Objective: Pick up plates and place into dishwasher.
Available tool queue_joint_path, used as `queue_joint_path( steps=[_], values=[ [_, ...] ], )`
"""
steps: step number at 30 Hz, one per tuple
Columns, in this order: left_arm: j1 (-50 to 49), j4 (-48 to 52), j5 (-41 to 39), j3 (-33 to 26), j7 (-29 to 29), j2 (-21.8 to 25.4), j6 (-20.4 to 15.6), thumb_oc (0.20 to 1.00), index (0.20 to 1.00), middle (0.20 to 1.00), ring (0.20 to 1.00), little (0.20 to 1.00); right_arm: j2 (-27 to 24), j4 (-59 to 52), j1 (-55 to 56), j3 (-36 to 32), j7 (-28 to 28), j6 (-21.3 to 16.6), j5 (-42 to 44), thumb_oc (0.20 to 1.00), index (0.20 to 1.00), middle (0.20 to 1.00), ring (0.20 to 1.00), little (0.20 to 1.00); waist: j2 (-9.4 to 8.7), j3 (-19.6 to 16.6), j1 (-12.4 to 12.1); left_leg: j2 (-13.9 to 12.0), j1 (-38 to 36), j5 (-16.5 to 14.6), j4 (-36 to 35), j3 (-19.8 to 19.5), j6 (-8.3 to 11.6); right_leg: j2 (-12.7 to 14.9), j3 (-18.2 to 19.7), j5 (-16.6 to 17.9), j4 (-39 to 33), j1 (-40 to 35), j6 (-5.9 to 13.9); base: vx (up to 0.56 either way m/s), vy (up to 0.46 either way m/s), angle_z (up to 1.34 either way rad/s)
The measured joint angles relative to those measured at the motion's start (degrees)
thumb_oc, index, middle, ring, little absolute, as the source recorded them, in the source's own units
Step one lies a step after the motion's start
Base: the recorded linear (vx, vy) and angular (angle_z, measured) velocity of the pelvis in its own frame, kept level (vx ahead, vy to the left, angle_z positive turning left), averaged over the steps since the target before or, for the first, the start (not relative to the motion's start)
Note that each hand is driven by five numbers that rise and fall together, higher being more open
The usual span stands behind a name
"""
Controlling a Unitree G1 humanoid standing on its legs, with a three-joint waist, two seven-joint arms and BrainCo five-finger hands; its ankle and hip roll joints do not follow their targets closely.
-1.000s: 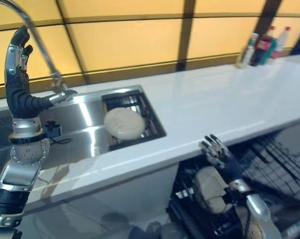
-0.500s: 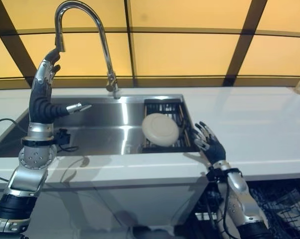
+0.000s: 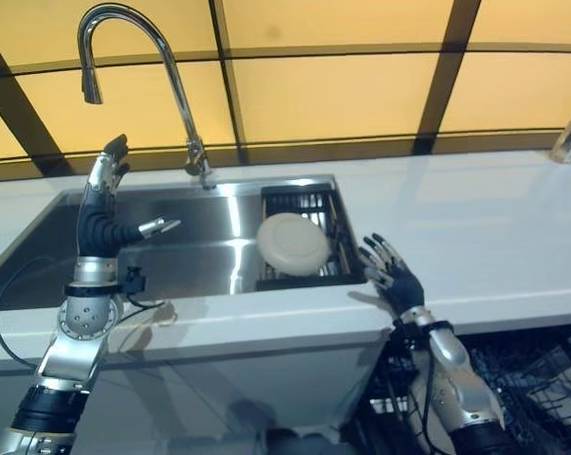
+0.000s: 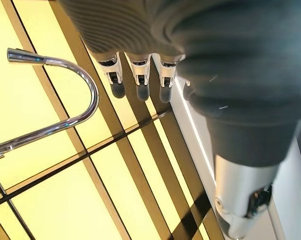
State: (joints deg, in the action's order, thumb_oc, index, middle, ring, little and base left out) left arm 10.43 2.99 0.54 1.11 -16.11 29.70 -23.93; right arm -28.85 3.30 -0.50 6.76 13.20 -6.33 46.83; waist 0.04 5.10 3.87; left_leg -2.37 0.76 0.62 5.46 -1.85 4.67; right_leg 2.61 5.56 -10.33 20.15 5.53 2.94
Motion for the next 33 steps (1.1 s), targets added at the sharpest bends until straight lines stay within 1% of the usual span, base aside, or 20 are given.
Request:
queue_joint_path(
  steps=[2, 4, 6, 8, 10, 12, 14, 16, 19, 21, 25, 26, 27, 29, 30, 32, 33],
  values=[
    [0.1, 0.0, 0.0, 0.1, -0.3, 0.1, 0.7, 1.0, 1.0, 1.0, 1.0, 1.0, 0.3, 0.0, -0.3, 0.0, 0.1, 0.0, 0.0, 1.0, 1.0, 1.0, 1.0, 1.0, -0.46, 0.4, 0.0, 0.5, 0.0, 0.2, -0.5, 0.2, -0.37, 0.3, -0.2, 0.3, -0.2, 0.3, 0.5, 0.0, 0.094, -0.06],
    [0.5, -0.1, 0.0, 0.1, -0.3, 0.1, 1.8, 1.0, 1.0, 1.0, 1.0, 1.0, 1.1, -0.4, -0.3, -0.3, 0.4, -0.2, 0.0, 1.0, 1.0, 1.0, 1.0, 1.0, -1.48, 1.1, 0.0, 1.2, 0.1, 0.2, -0.4, 0.6, -0.79, 0.9, 0.0, 0.3, 0.6, 0.8, 0.89, 0.07, 0.062, -0.01],
    [0.7, -0.1, 0.0, 0.1, 0.3, 0.1, 2.7, 1.0, 1.0, 1.0, 1.0, 1.0, 1.3, -0.8, -0.3, -0.3, 1.2, -0.4, 0.0, 1.0, 1.0, 1.0, 1.0, 1.0, -2.44, 2.0, 0.0, 1.8, 0.1, -0.3, 0.4, 0.5, -1.27, 1.9, 0.2, -0.6, 2.1, 0.9, 1.45, 0.11, -0.036, 0.03],
    [0.8, 0.1, 0.0, 0.1, 1.0, 0.4, 3.4, 1.0, 1.0, 1.0, 1.0, 1.0, 1.3, -0.8, -0.3, -0.4, 1.4, -0.4, 0.0, 1.0, 1.0, 1.0, 1.0, 1.0, -2.61, 2.3, 0.1, 1.8, 0.1, -0.3, 0.4, 0.6, -1.25, 1.9, 0.2, -0.6, 1.2, 0.6, 1.64, -0.02, -0.107, 0.01],
    [1.5, 0.3, -0.1, 0.7, 0.8, 1.3, 3.4, 1.0, 1.0, 1.0, 1.0, 1.0, 1.0, -1.2, -0.7, -0.5, 1.5, -1.4, 0.1, 1.0, 1.0, 1.0, 1.0, 1.0, -2.99, 3.1, 0.0, 1.6, 2.6, -0.8, 2.5, 0.3, -1.06, 1.6, 0.1, -0.5, 1.8, 2.1, 1.63, -0.26, -0.194, 0.06],
    [3.8, 0.0, -0.1, 2.0, 0.4, 2.7, 3.3, 1.0, 1.0, 1.0, 1.0, 1.0, 1.0, -1.6, -3.5, -0.6, 1.2, -3.0, 0.5, 1.0, 1.0, 1.0, 1.0, 1.0, -3.57, 4.9, 0.0, 0.9, 7.3, -0.9, 5.5, 0.4, -0.51, 0.7, 0.1, 0.2, 3.1, 5.9, 1.3, -0.23, -0.204, -0.02],
    [7.0, -0.8, 0.0, 2.7, 0.3, 4.2, 3.3, 1.0, 1.0, 1.0, 1.0, 1.0, 1.2, -2.4, -7.6, -0.6, 0.3, -3.8, 0.6, 1.0, 1.0, 1.0, 1.0, 1.0, -4.0, 7.7, 0.0, -0.2, 11.6, -1.0, 7.9, 0.2, -0.19, -0.8, 0.1, 1.8, 3.2, 9.0, 0.73, -0.07, -0.158, -0.11],
    [8.1, -1.2, 0.0, 2.8, 0.3, 4.7, 3.3, 1.0, 1.0, 1.0, 1.0, 1.0, 1.2, -3.6, -8.5, -0.5, -0.4, -4.3, 0.6, 1.0, 1.0, 1.0, 1.0, 1.0, -4.45, 9.4, -0.1, -1.0, 12.5, -0.9, 8.3, 0.2, 0.19, -1.6, 0.1, 2.4, 3.2, 9.9, 0.27, -0.06, -0.135, -0.09],
    [9.6, -1.7, 0.0, 3.8, 0.1, 7.0, 3.4, 1.0, 1.0, 1.0, 1.0, 1.0, 0.9, -5.0, -8.3, -0.9, -1.5, -6.3, 1.4, 1.0, 1.0, 1.0, 1.0, 1.0, -4.89, 10.5, 0.0, -1.8, 14.3, -1.1, 8.7, 0.1, 0.5, -2.4, 0.1, 2.7, 3.2, 11.6, -0.32, -0.06, -0.052, -0.08],
    [10.2, -0.6, 0.0, 5.0, -0.4, 8.3, 3.3, 1.0, 1.0, 1.0, 1.0, 1.0, 0.9, -5.3, -8.6, -1.8, -2.0, -7.4, 1.7, 1.0, 1.0, 1.0, 1.0, 1.0, -4.67, 10.9, -0.1, -2.0, 15.4, -1.0, 9.1, 0.2, 0.47, -2.4, 0.2, 3.2, 3.2, 12.6, -0.14, -0.07, -0.006, 0.0],
    [12.6, 0.6, 1.1, 8.4, -2.0, 10.5, 3.5, 1.0, 1.0, 1.0, 1.0, 1.0, 0.9, -5.5, -10.3, -2.1, -3.4, -7.5, 1.7, 1.0, 1.0, 1.0, 1.0, 1.0, -4.91, 11.7, -0.1, -1.9, 16.8, -1.0, 9.2, 0.9, 0.37, -2.1, 1.0, 3.3, 3.0, 14.2, -0.11, -0.03, 0.04, 0.0],
    [13.5, 0.6, 1.7, 9.6, -2.3, 11.3, 3.6, 1.0, 1.0, 1.0, 1.0, 1.0, 0.9, -5.5, -10.9, -2.2, -3.5, -7.4, 1.7, 1.0, 1.0, 1.0, 1.0, 1.0, -5.03, 11.8, -0.1, -1.9, 17.0, -1.0, 9.3, 1.7, 0.37, -2.0, 1.5, 3.4, 3.0, 14.7, 0.09, 0.05, 0.077, -0.07],
    [15.4, -0.3, 4.6, 10.6, -2.4, 12.1, 3.8, 1.0, 1.0, 1.0, 1.0, 1.0, 0.7, -5.5, -11.5, -2.3, -3.6, -7.3, 1.7, 1.0, 1.0, 1.0, 1.0, 1.0, -5.07, 12.4, 0.1, -1.7, 17.0, -1.0, 9.2, 2.1, 0.37, -1.6, 1.8, 3.7, 3.0, 14.8, 0.49, 0.07, 0.089, -0.09],
    [22.2, -5.5, 10.7, 13.5, -2.5, 16.7, 4.2, 1.0, 1.0, 1.0, 1.0, 1.0, 0.7, -5.5, -12.4, -2.3, -3.0, -6.6, 1.7, 1.0, 1.0, 1.0, 1.0, 1.0, -5.51, 13.4, 1.4, -1.5, 16.9, -1.0, 9.2, 3.0, 0.34, -1.2, 2.2, 4.0, 2.5, 14.6, 1.06, 0.09, 0.112, -0.14],
    [26.1, -8.6, 13.3, 15.0, -2.6, 19.1, 5.0, 1.0, 1.0, 1.0, 1.0, 1.0, 0.5, -5.8, -12.4, -2.4, -2.5, -6.1, 1.8, 1.0, 1.0, 1.0, 1.0, 1.0, -5.41, 13.7, 2.3, -1.7, 16.9, -1.0, 9.0, 3.4, 0.31, -1.2, 2.6, 4.5, 1.5, 14.1, 1.79, 0.11, 0.116, -0.25],
    [33.5, -14.2, 16.4, 18.8, -2.8, 23.0, 6.6, 1.0, 1.0, 1.0, 1.0, 1.0, -0.6, -6.2, -12.4, -2.6, -1.7, -5.7, 1.8, 1.0, 1.0, 1.0, 1.0, 1.0, -4.87, 14.4, 3.9, -1.6, 16.3, -0.3, 9.0, 4.4, -0.69, -0.9, 3.3, 6.6, -0.8, 13.0, 2.07, 0.11, 0.12, -0.28],
    [37.6, -17.4, 17.4, 22.6, -3.0, 25.1, 7.4, 1.0, 1.0, 1.0, 1.0, 1.0, -1.3, -6.3, -12.4, -2.7, -1.2, -5.1, 1.8, 1.0, 1.0, 1.0, 1.0, 1.0, -4.64, 14.5, 4.8, -1.3, 15.6, 0.0, 8.8, 5.1, -1.17, -0.4, 3.4, 7.4, -1.5, 12.2, 2.44, 0.14, 0.122, -0.22]
  ],
)
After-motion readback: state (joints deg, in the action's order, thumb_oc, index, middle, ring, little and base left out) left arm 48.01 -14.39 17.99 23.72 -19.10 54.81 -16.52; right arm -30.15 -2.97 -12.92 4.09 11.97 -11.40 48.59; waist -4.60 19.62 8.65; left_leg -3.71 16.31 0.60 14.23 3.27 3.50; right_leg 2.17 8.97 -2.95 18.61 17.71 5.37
